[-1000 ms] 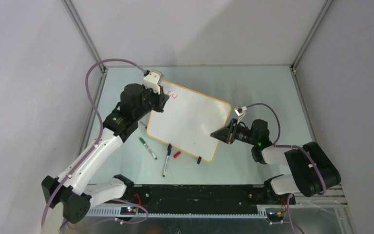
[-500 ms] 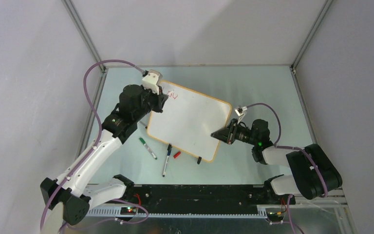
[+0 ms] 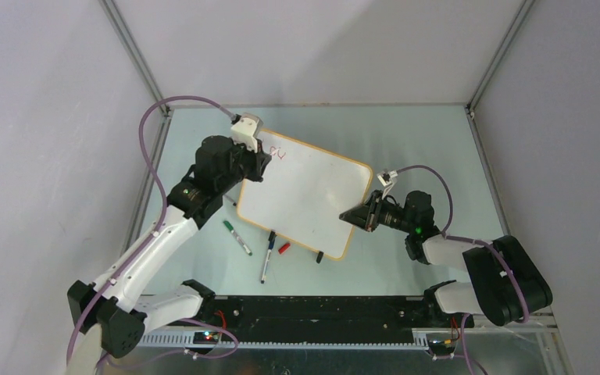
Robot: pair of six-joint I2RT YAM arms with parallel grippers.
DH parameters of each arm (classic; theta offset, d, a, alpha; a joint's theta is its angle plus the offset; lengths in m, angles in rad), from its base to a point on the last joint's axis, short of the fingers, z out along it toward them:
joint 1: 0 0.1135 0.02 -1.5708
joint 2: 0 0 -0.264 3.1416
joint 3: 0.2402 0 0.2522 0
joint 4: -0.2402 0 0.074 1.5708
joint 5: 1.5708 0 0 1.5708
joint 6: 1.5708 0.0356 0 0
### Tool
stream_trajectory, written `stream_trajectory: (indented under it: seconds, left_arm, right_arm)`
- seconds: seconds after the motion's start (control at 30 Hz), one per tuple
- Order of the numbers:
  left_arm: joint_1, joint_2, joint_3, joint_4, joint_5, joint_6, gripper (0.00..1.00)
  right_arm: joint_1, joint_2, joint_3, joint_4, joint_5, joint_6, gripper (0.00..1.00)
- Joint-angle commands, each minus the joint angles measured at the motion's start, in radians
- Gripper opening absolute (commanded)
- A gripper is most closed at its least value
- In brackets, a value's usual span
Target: Write a sentence on the whiteboard
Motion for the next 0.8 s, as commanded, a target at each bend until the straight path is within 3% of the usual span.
stream_trajectory:
  seconds: [0.0,0.17,0.47,0.77]
  left_arm:
    - [-0.007,-0.009,0.008,0.021,0.012,0.002,0.00]
    - [-0.010,0.044,0.073,-0.076,0.005,0.002,0.00]
    - [-0.025,0.089,0.051,-0.020,0.069,-0.017,0.00]
    - [-0.052,0.099,0.054,-0.023,0.047,-0.006,0.00]
  right_arm:
    - [-0.006,0.015,0.017,0.002,0.014,-0.079,0.00]
    - [-0.010,0.016,0.019,0.004,0.011,-0.077,0.00]
    - [-0.008,0.023,0.023,0.003,0.014,-0.081,0.00]
    - [-0.008,0.035,0.030,0.006,0.010,-0.079,0.00]
